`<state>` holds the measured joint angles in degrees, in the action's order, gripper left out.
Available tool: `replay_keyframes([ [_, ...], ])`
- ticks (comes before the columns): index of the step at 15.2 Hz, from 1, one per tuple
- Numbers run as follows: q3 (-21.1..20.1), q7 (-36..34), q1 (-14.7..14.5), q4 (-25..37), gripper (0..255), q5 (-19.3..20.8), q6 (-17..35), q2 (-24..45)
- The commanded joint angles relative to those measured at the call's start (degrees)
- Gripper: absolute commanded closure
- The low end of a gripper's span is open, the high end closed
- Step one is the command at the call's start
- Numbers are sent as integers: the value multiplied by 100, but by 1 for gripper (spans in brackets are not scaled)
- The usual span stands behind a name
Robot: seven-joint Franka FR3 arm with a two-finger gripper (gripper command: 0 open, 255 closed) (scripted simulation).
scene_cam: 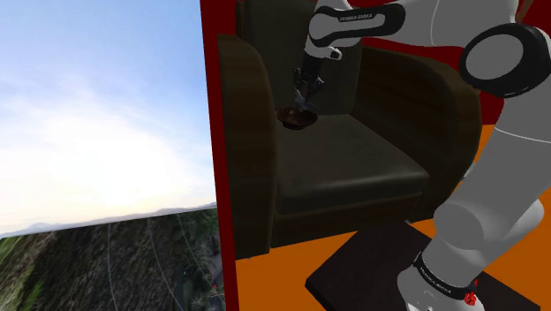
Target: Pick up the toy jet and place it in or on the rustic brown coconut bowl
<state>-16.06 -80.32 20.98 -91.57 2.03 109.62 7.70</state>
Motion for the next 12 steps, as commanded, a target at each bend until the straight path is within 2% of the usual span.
replay_keyframes([
  [1, -64, -223, -148, 640, 255, 191, -150, 510],
  [12, -44, -242, -132, -128, 255, 201, 620, 513],
])
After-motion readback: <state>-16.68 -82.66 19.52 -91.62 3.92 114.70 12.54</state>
